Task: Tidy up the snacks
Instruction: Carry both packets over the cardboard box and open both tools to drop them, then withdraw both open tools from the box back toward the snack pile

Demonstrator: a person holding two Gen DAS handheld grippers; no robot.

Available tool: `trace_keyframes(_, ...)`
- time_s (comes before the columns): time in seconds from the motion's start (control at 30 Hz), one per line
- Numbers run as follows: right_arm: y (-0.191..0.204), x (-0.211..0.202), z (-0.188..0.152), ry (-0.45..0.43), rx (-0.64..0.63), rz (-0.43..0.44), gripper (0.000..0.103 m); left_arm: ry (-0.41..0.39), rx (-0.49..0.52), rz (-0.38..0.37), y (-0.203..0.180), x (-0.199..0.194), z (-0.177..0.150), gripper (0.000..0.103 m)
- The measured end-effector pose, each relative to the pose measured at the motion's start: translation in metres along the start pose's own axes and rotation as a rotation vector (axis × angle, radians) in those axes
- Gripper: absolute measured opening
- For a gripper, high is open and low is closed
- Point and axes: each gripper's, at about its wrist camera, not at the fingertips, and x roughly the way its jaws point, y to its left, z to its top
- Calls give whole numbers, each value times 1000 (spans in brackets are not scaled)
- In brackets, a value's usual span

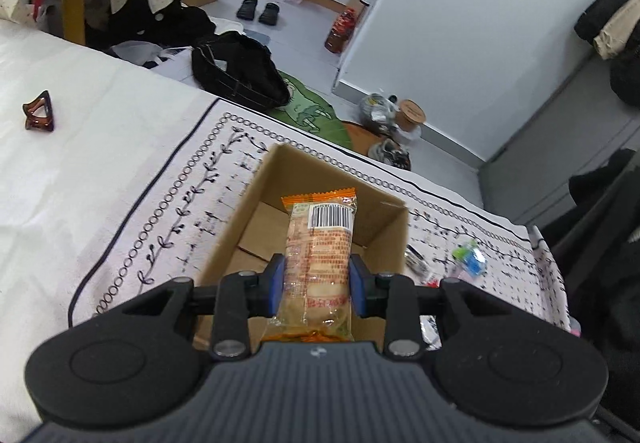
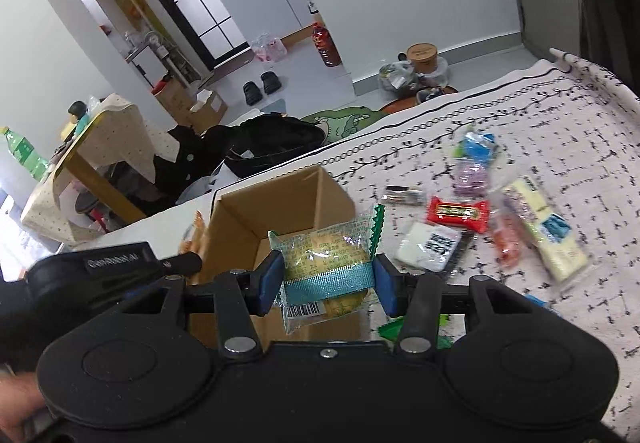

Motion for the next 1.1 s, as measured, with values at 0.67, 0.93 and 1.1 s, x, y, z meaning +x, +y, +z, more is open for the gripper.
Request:
trace_keyframes(0.67,37,32,8,12,23,59,65,-6,-47,16,29,13,-10,64)
trace_keyframes(0.93,14,11,3,-7,32,0,85,-6,-26,34,24,12,-13,72)
trace_keyframes(1.1,-3,-9,-2,-37,15,-62,97,-2,0,28,12,11,-18,80)
